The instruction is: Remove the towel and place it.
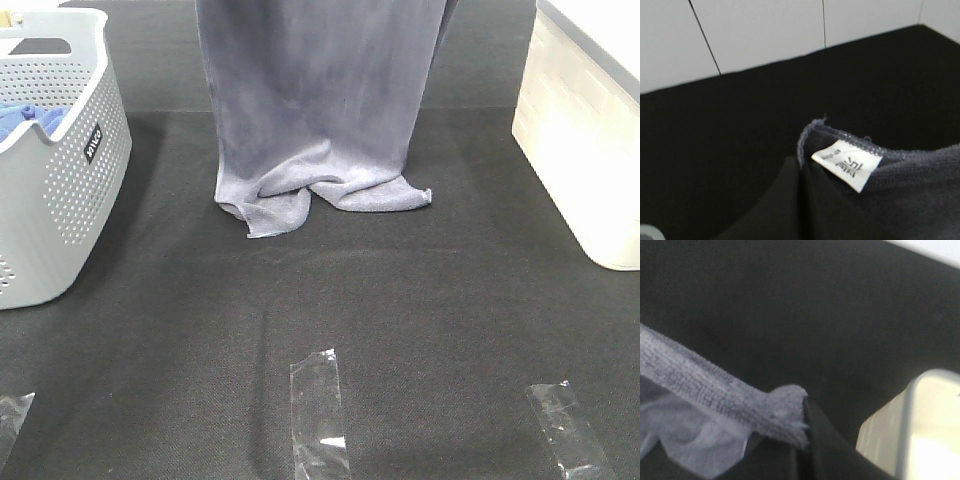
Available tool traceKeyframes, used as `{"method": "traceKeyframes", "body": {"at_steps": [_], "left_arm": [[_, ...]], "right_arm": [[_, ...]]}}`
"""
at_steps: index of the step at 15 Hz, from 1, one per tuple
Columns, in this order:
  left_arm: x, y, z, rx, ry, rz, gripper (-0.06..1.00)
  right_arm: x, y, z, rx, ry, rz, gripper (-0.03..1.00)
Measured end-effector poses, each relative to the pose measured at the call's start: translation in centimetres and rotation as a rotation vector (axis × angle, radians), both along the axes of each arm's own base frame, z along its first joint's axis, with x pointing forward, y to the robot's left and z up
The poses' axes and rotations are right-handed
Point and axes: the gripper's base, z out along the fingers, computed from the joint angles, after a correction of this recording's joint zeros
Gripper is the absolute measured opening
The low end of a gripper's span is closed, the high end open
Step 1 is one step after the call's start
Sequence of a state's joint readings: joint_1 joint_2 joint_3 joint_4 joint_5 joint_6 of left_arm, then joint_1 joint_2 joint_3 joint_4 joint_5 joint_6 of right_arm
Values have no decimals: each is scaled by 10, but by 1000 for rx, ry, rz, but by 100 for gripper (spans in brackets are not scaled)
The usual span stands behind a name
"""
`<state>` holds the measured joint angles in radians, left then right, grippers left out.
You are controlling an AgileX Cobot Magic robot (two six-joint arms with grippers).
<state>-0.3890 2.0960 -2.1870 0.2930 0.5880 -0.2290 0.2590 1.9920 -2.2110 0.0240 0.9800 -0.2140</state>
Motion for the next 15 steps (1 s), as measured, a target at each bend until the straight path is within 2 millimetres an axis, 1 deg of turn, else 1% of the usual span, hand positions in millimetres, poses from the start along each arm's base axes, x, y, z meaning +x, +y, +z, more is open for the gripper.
{"method": "traceKeyframes", "body": {"at_steps": [2,4,5,6,7,8,9,10,13,14,15], "left_arm": [[12,-4,-39,27,124,15,0],[26,-9,-77,49,197,17,0],[32,-12,-92,49,202,11,0],[38,-15,-104,44,187,-1,0],[43,-18,-108,30,144,-18,0],[49,-19,-105,13,66,-38,0],[55,-16,-92,-3,-87,-71,0],[59,-13,-79,-30,-200,-92,0],[65,5,-39,-103,-483,-125,0],[64,10,-24,-124,-569,-133,0],[62,15,-8,-145,-658,-141,0]], "right_arm": [[15,4,-35,-5,111,-26,0],[32,8,-69,-12,173,-47,0],[42,10,-84,-5,170,-54,0],[51,13,-95,8,146,-54,0],[58,16,-99,31,95,-54,0],[65,17,-100,53,33,-55,0],[73,18,-92,74,-94,-55,0],[79,19,-84,88,-198,-54,0],[87,20,-60,162,-420,-53,0],[88,21,-45,187,-502,-51,0],[87,20,-26,215,-591,-50,0]]}}
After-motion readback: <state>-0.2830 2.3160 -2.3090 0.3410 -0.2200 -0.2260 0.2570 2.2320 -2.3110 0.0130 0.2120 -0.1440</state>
